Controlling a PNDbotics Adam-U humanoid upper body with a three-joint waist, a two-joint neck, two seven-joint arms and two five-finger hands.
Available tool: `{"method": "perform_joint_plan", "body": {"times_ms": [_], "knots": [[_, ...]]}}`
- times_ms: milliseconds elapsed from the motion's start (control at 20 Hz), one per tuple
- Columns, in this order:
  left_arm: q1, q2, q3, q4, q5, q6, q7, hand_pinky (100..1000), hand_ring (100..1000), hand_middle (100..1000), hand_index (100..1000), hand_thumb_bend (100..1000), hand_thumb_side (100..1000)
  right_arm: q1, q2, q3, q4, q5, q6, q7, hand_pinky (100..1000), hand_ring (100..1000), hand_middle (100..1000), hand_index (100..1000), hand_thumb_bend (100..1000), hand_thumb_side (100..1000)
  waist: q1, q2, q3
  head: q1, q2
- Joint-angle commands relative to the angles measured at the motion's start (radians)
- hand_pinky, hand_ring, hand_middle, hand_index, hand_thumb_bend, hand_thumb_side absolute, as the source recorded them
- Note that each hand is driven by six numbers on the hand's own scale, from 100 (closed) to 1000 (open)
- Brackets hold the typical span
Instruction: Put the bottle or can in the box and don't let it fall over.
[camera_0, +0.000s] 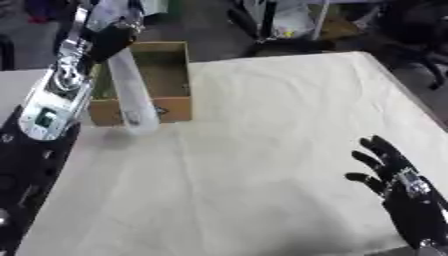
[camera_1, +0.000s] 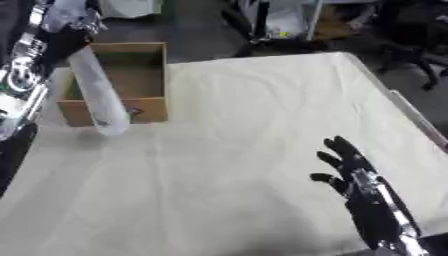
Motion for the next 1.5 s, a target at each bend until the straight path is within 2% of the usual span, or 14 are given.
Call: {"method": "perform_joint_plan", "body": {"times_ms": [50,200,350,550,750,850,900,950,1000,1050,1150,1200,1300,1500], "knots": [[-0.060,0.048,0.047,0.058,-0.002,-0.009,0.055,100,663,318,412,100,323,-0.008,-0.012,0.006,-0.009,-0.005,-0.001,0.010,743,952,977,1000,100,764,0.003,-0.010,-0.011,0.009,-0.021],[-0.100,0.074,0.078,0.138,0.004,-0.038,0.133,111,664,319,415,100,328,-0.020,-0.015,0.018,-0.010,-0.009,0.003,0.022,743,952,977,1000,100,765,0.006,0.004,-0.037,0.013,-0.040],[-0.124,0.105,0.090,0.198,0.000,-0.073,0.181,118,667,320,416,100,332,-0.039,-0.018,0.033,-0.013,-0.016,0.005,0.037,743,952,977,1000,100,766,0.008,0.026,-0.072,0.027,-0.073],[-0.140,0.150,0.127,0.252,0.004,-0.113,0.244,133,675,320,418,100,343,-0.063,-0.022,0.054,-0.018,-0.027,0.010,0.061,743,953,978,1000,100,770,0.011,0.063,-0.127,0.071,-0.122],[-0.145,0.178,0.153,0.313,0.011,-0.149,0.322,153,700,332,429,100,351,-0.068,-0.024,0.060,-0.022,-0.031,0.012,0.071,742,953,978,1000,100,772,0.015,0.089,-0.158,0.108,-0.139],[-0.138,0.179,0.148,0.341,0.009,-0.158,0.326,187,754,383,468,100,285,-0.068,-0.024,0.056,-0.023,-0.031,0.012,0.068,742,953,978,1000,100,772,0.017,0.094,-0.161,0.119,-0.134],[-0.131,0.179,0.140,0.352,0.001,-0.157,0.307,241,823,462,525,100,240,-0.068,-0.024,0.054,-0.023,-0.031,0.012,0.066,742,953,978,1000,100,772,0.018,0.095,-0.161,0.122,-0.131],[-0.123,0.178,0.130,0.362,-0.013,-0.149,0.271,331,942,599,628,100,255,-0.068,-0.023,0.053,-0.023,-0.031,0.012,0.065,742,953,978,1000,100,773,0.019,0.096,-0.159,0.124,-0.127],[-0.115,0.178,0.122,0.368,-0.031,-0.138,0.228,394,1000,718,703,100,330,-0.067,-0.023,0.052,-0.023,-0.030,0.012,0.064,742,953,978,1000,100,773,0.020,0.095,-0.156,0.126,-0.123],[-0.105,0.180,0.116,0.370,-0.059,-0.124,0.181,457,1000,814,767,198,438,-0.065,-0.024,0.052,-0.023,-0.030,0.012,0.063,742,953,978,1000,100,773,0.020,0.093,-0.153,0.127,-0.117],[-0.080,0.185,0.115,0.360,-0.109,-0.100,0.115,547,1000,921,833,513,669,-0.059,-0.024,0.050,-0.022,-0.028,0.013,0.062,742,953,978,1000,100,773,0.021,0.088,-0.144,0.127,-0.107],[-0.062,0.189,0.115,0.345,-0.129,-0.087,0.090,583,1000,961,855,605,722,-0.056,-0.024,0.048,-0.021,-0.027,0.013,0.061,742,952,978,1000,100,773,0.022,0.084,-0.138,0.125,-0.100],[-0.015,0.202,0.114,0.293,-0.158,-0.056,0.049,626,1000,1000,881,670,765,-0.051,-0.024,0.045,-0.020,-0.025,0.013,0.058,742,952,978,1000,100,773,0.025,0.076,-0.124,0.115,-0.088],[0.118,0.238,0.110,0.135,-0.160,0.026,-0.030,649,1000,1000,888,658,787,-0.040,-0.025,0.038,-0.017,-0.019,0.014,0.051,742,952,978,1000,100,774,0.032,0.058,-0.084,0.089,-0.072]]}}
